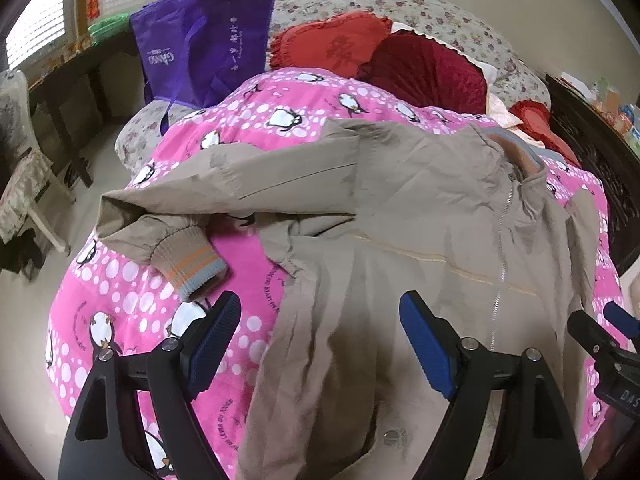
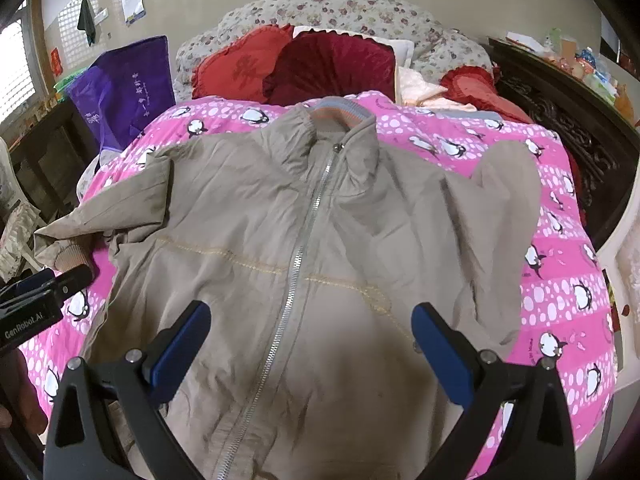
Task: Fold large clothes
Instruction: 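Grasp the striped sleeve cuff with the left gripper and lift it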
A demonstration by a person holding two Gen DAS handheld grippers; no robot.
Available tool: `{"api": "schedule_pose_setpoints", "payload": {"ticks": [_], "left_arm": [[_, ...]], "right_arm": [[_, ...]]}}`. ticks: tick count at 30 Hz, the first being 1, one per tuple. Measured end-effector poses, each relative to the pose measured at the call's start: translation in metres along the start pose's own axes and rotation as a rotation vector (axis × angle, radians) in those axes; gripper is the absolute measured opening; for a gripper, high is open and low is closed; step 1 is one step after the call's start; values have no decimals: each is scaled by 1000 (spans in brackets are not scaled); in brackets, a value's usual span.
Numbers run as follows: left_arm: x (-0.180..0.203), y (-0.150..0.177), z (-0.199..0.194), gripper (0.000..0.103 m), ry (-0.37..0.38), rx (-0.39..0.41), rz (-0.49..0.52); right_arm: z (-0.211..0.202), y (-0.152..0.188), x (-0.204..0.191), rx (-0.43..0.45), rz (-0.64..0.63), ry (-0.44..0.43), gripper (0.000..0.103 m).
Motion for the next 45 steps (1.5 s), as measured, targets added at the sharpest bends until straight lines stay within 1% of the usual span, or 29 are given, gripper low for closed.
{"api": "schedule_pose_setpoints", "payload": {"ticks": [11,13,15,20,25,32,35,36,37,38,40,41,43,45], "left_arm": [[-17,1,2,73,-16,3,-14],[-26,0,2,73,-28,10,-14],[-38,1,3,73,-39,-1,-28],[-82,-1,11,73,-78,-6,-98],[-119,0,27,72,-102,-17,-144],[-141,6,63,71,-110,-76,-187],[-145,2,77,69,-95,-67,-216],[-145,0,80,63,-79,-62,-227],[-144,-2,84,48,-51,-58,-237],[-140,-4,87,38,-4,-65,-245],[-135,-7,84,7,14,-93,-224],[-129,-10,77,3,27,-106,-188],[-117,-18,58,0,51,-129,-117],[-96,-27,28,0,139,-148,-48]], "right_arm": [[6,1,-5,-10,-3,0,102],[7,1,-6,-14,-6,-3,102],[8,1,-7,-11,-8,-5,102],[12,3,-8,-24,-13,-11,102],[18,6,-5,-37,4,-19,102],[27,11,-12,-64,-14,-27,102],[33,16,-15,-83,-19,-31,102],[34,18,-16,-90,-21,-32,102],[36,19,-16,-96,-25,-31,102],[37,20,-17,-99,-28,-29,102],[38,20,-17,-101,-31,-24,102],[38,20,-17,-101,-30,-24,102],[37,19,-15,-99,-23,-29,102],[35,17,-13,-93,-16,-34,102]]}}
Point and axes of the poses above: each gripper's, at about its wrist camera, not at the fingertips, and z roughly the way its jaws point, x to its right, y to its underside, the point moved 10 cm from there along z, roughly the way its jaws point, and after that the axes turned 5 degrees about z, right-handed, at the moved point
